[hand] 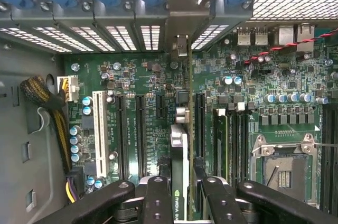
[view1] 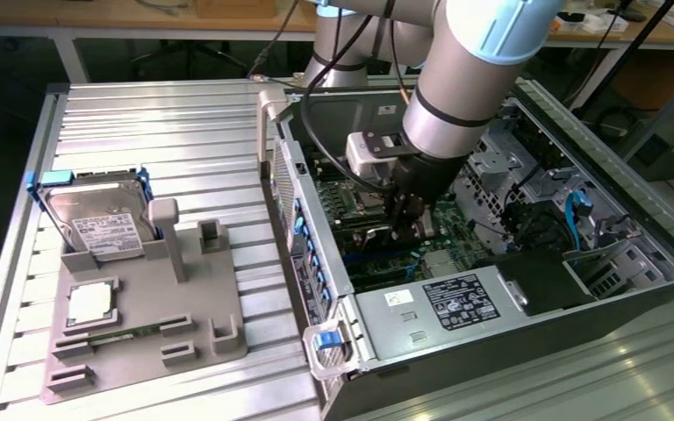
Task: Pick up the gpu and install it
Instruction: 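Insert the gpu into the slot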
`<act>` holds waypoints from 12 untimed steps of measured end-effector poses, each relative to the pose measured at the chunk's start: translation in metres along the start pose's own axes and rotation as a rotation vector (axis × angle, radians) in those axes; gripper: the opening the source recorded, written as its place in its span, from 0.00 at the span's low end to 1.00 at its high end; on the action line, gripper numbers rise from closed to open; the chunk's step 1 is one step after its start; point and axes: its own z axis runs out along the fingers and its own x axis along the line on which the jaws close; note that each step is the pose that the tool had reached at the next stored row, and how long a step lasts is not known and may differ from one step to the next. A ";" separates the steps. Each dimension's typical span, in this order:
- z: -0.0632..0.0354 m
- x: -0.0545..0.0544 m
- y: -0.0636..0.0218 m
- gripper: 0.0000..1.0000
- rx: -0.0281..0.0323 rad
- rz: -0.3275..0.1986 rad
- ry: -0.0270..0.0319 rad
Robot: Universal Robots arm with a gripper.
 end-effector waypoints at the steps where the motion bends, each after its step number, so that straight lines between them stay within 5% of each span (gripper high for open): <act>1: -0.0008 0.000 0.0001 0.27 0.0000 0.000 0.0001; 12: -0.0010 0.000 0.0002 0.27 0.0000 0.000 0.0000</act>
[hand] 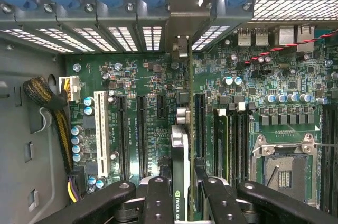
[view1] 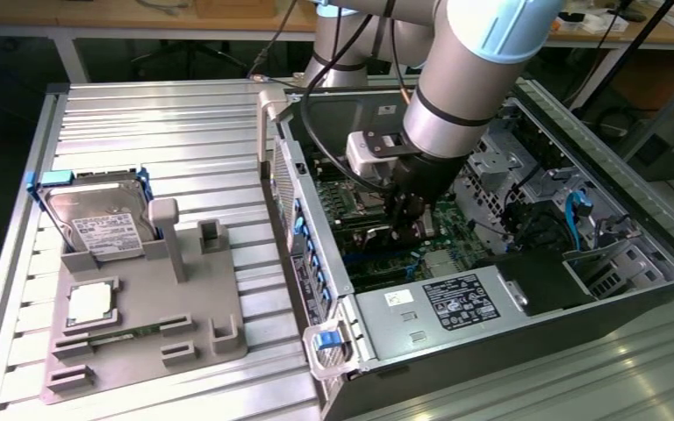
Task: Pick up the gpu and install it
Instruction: 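Insert the gpu into the slot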
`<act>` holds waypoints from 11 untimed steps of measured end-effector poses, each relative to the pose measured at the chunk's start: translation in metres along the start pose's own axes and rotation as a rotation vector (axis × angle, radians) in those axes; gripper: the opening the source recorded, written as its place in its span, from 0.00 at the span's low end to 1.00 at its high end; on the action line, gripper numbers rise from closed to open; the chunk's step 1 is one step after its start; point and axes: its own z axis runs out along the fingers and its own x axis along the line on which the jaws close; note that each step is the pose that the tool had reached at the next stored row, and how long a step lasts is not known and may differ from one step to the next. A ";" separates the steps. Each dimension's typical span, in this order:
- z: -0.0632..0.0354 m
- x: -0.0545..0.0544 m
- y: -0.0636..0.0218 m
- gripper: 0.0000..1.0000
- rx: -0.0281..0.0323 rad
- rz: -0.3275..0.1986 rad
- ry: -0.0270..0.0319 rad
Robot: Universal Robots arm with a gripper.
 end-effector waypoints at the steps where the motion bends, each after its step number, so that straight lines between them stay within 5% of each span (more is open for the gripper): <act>1: 0.0000 0.000 0.0000 0.27 0.0000 0.000 -0.0001; 11: 0.0019 -0.001 0.0042 0.27 0.0001 0.000 0.0000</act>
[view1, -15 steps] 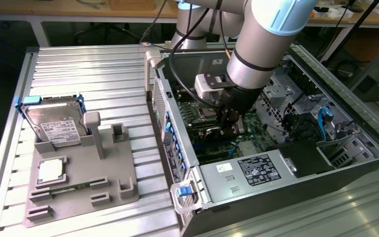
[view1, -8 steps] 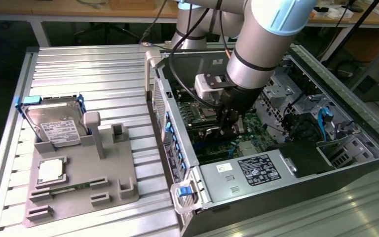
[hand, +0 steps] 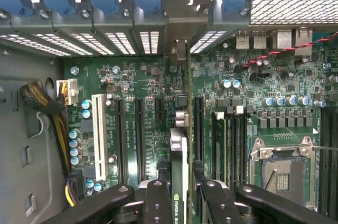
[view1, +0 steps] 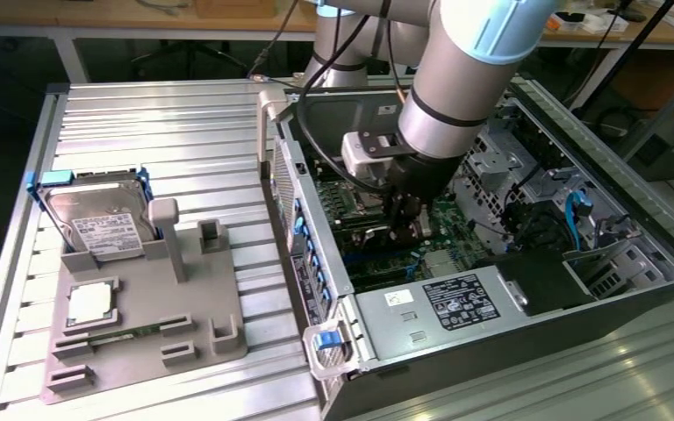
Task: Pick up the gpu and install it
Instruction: 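Insert the gpu into the slot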
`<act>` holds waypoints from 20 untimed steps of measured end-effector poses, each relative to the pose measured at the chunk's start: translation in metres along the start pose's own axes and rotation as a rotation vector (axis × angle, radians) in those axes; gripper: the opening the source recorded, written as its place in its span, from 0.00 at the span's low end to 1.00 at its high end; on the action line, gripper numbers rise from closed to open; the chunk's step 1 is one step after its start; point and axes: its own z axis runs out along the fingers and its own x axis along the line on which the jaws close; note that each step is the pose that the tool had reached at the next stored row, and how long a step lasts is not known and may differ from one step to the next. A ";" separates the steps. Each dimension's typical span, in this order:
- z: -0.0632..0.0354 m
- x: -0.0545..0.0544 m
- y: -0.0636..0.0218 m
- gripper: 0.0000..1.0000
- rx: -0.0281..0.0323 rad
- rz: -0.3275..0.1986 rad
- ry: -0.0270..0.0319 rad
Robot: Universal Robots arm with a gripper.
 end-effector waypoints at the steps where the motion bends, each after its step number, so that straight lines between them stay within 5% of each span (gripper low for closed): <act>1: 0.0012 0.000 0.0003 0.27 -0.0003 0.000 0.0008; 8: 0.0058 0.000 0.0015 0.27 -0.0003 0.000 0.0005; 20: 0.0002 0.000 0.0015 0.27 -0.0001 0.000 0.0001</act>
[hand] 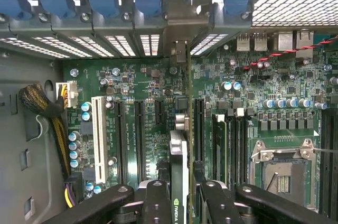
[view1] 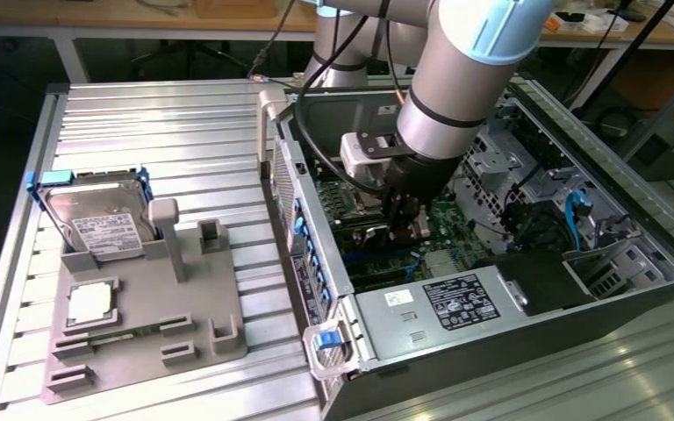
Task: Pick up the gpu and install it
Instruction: 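Insert the gpu into the slot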
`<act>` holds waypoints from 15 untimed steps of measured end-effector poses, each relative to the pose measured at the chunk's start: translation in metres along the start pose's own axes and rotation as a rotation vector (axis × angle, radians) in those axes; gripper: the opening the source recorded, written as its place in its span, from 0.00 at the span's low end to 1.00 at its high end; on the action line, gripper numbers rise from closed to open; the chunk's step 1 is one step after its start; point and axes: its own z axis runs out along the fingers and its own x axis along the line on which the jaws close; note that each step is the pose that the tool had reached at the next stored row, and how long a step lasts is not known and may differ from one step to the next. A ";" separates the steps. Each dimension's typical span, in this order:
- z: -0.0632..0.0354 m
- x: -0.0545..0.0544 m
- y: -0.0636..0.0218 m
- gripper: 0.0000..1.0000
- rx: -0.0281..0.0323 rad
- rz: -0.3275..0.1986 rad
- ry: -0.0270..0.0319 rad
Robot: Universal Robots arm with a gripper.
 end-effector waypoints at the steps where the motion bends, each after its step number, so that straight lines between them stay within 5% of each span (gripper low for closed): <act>1: 0.0000 0.000 0.0000 0.27 0.0000 0.000 -0.0001; 15: 0.0035 0.000 0.0034 0.27 0.0000 0.000 0.0003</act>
